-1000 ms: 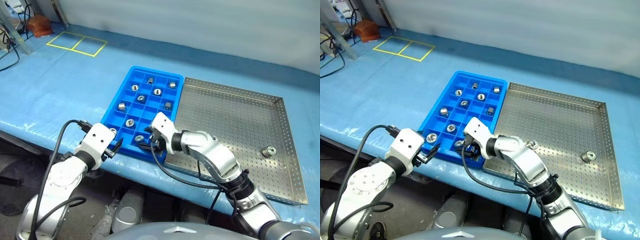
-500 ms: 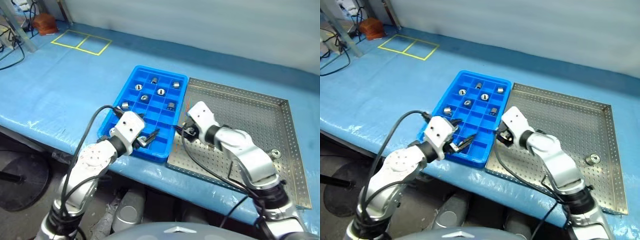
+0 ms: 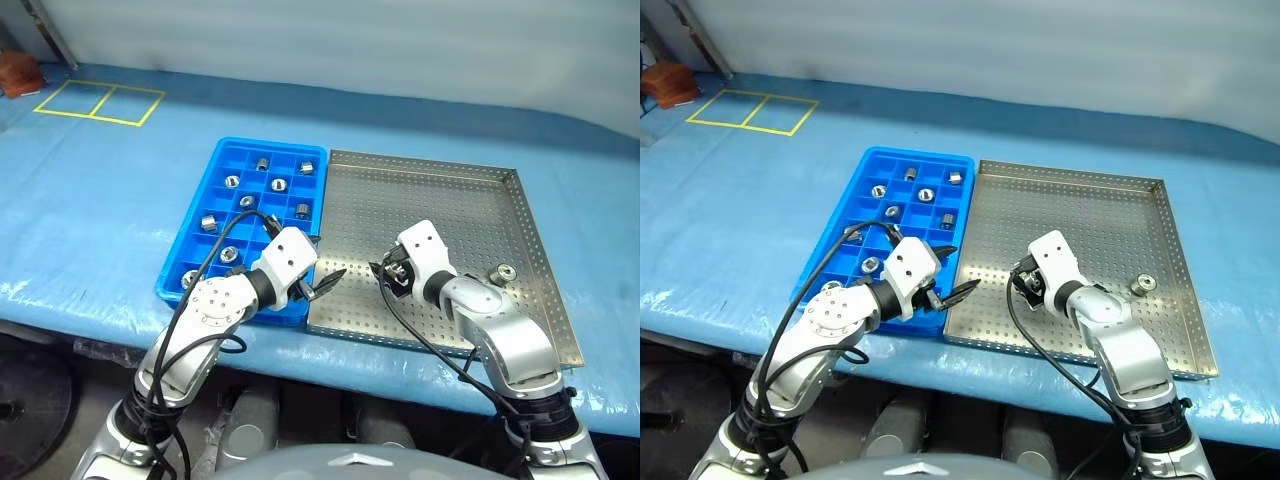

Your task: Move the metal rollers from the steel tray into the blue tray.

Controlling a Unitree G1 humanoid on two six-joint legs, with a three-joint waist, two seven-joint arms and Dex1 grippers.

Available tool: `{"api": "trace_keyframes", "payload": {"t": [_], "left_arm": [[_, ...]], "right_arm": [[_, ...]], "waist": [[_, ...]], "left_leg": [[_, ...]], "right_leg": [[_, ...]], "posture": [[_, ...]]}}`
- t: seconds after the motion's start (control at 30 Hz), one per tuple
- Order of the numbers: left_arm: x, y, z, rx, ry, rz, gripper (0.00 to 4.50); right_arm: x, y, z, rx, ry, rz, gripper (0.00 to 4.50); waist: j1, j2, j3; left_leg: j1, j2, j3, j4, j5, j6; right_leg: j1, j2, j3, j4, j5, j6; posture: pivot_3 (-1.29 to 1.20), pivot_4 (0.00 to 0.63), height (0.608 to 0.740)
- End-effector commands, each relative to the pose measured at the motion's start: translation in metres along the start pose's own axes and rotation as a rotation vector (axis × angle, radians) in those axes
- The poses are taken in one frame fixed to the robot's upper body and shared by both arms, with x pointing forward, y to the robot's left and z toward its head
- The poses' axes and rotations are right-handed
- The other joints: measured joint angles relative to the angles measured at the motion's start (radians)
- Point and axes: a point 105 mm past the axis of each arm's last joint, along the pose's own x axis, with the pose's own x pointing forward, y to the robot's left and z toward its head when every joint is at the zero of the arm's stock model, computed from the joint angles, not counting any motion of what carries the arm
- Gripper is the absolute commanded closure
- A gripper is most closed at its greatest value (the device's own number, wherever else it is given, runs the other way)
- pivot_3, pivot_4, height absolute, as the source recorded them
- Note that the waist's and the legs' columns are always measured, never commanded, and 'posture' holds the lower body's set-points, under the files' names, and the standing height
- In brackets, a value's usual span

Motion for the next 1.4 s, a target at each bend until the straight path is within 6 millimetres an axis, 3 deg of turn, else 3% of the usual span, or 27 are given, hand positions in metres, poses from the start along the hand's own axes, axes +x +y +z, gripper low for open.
{"api": "trace_keyframes", "payload": {"t": [0.03,0.43,0.53,0.63,0.73,0.8,1.0,1.23,1.4], "left_arm": [[0.002,-0.004,0.007,0.015,-0.037,-0.033,0.9],[0.001,-0.003,0.001,0.007,-0.014,-0.021,0.9],[0.0,-0.002,0.001,0.006,-0.012,-0.014,0.9],[0.0,-0.001,0.0,0.004,-0.009,-0.009,0.9],[-0.001,-0.001,-0.001,0.004,-0.005,-0.005,0.9],[-0.001,-0.001,-0.002,0.003,-0.001,-0.004,0.9],[-0.011,0.008,-0.007,-0.001,0.029,0.064,0.9],[-0.046,0.042,-0.024,-0.023,0.132,0.32,0.9],[-0.055,0.04,-0.026,-0.041,0.148,0.374,0.9]], "right_arm": [[-0.003,-0.005,0.003,-0.007,-0.013,-0.029,0.79],[0.005,0.001,-0.007,0.048,0.025,-0.015,0.79],[0.006,0.0,-0.007,0.059,0.029,-0.019,1.42],[0.007,0.001,-0.006,0.06,0.029,-0.015,2.34],[0.007,0.001,-0.005,0.063,0.023,-0.013,2.34],[0.006,0.001,-0.004,0.061,0.017,-0.011,2.61],[0.004,0.013,0.027,0.029,-0.1,0.061,2.69],[0.015,0.056,0.081,-0.067,-0.256,0.285,2.69],[0.033,0.08,0.097,-0.095,-0.289,0.391,2.69]], "waist": [[-0.007,0.0,0.0],[-0.031,0.0,0.0],[-0.031,0.0,0.0],[-0.031,0.0,0.0],[-0.031,0.0,0.0],[-0.031,0.0,0.0],[-0.033,0.0,0.0],[-0.027,0.0,0.0],[0.003,0.0,0.0]], "left_leg": [[0.0,0.0,0.0,0.0,0.0,0.0],[0.001,0.0,0.0,0.0,0.0,0.0],[0.001,0.0,0.0,0.0,0.0,0.0],[0.001,0.0,0.0,0.0,0.0,0.0],[0.001,0.0,0.0,0.0,0.0,0.0],[0.001,0.0,0.0,0.0,0.0,0.0],[0.001,0.0,0.0,0.0,0.0,0.0],[0.002,0.001,-0.001,0.0,0.0,0.0],[0.002,0.001,-0.002,-0.001,0.0,0.0]], "right_leg": [[0.0,0.0,0.0,0.0,0.0,0.0],[0.001,0.0,0.0,0.0,0.0,0.0],[0.001,0.0,0.0,0.0,0.0,0.0],[0.001,0.0,0.0,0.0,0.0,0.0],[0.001,0.0,0.0,0.0,0.0,0.0],[0.001,0.0,0.0,0.001,0.0,0.001],[0.001,0.0,0.001,0.001,0.0,0.001],[0.001,0.002,0.0,0.002,0.0,0.0],[0.001,0.001,0.0,0.002,0.0,0.001]], "posture": [[0.19,0.15,0.74],[0.2,0.15,0.74],[0.2,0.15,0.74],[0.2,0.15,0.74],[0.2,0.15,0.74],[0.2,0.15,0.74],[0.23,0.15,0.74],[0.32,0.15,0.74],[0.4,0.15,0.74]]}}
